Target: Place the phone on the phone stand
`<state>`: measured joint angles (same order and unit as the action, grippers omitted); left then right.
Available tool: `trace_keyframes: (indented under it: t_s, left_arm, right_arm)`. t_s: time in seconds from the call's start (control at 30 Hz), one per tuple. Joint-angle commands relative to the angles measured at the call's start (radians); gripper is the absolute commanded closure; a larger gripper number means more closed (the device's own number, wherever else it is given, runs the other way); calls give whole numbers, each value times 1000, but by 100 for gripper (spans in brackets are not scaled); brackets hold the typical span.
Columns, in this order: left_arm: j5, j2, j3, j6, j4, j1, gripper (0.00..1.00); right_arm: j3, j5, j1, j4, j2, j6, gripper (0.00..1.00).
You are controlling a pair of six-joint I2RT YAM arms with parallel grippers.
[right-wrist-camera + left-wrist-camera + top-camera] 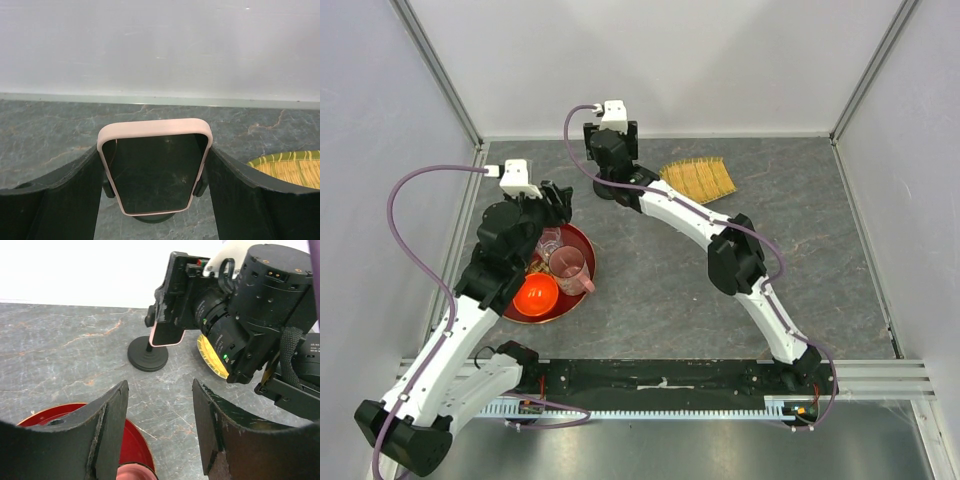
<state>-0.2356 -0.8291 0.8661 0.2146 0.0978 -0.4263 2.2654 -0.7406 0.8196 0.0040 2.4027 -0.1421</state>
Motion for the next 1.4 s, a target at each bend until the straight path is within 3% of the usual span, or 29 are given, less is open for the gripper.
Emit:
trace_keyframes:
  t_s: [0.0, 0.3, 0.4, 0.43, 0.47, 0.5, 0.53, 0.6, 0.63, 0.7, 0.9, 1.03, 1.2, 1.37]
  left_arm:
    - [-34, 10, 7, 19, -21, 37, 39]
    - [-62, 5, 2, 20, -15, 58, 40]
    - [-21, 2, 5, 37, -17, 72, 41]
    - [-28, 2, 4, 34, -17, 72, 41]
    - [-39, 4, 1, 32, -17, 72, 41]
    - [-50, 4, 1, 31, -17, 72, 41]
    - [-47, 1, 2, 28, -17, 73, 41]
    - [-21, -2, 4, 34, -20, 80, 41]
    - [-19, -1, 2, 34, -20, 83, 41]
    - [-24, -2, 2, 37, -20, 83, 41]
    - [-1, 10, -10, 37, -35, 92, 41]
    - [24, 7, -7, 32, -44, 93, 42]
    - [79, -4, 1, 39, -43, 93, 41]
    - [96, -37, 4, 40, -41, 93, 41]
  right_arm:
    - [120, -103, -4, 85, 32, 16, 100]
    - [184, -296, 26, 94, 110, 44, 100]
    - [181, -286, 30, 97, 119, 41, 89]
    - [178, -281, 30, 97, 118, 39, 82]
    - [180, -275, 32, 93, 116, 41, 66]
    - [180, -263, 32, 90, 108, 41, 58]
    - [177, -252, 32, 85, 99, 38, 42]
    - [168, -209, 33, 71, 70, 35, 27]
    - [149, -197, 32, 57, 56, 29, 13]
    - [123, -130, 27, 36, 9, 9, 2]
    - [2, 21, 19, -56, -131, -17, 2]
    - [-107, 44, 23, -150, -243, -25, 2]
    - [-586, 85, 21, -81, -546, -14, 2]
    - [-968, 271, -17, -117, -799, 59, 2]
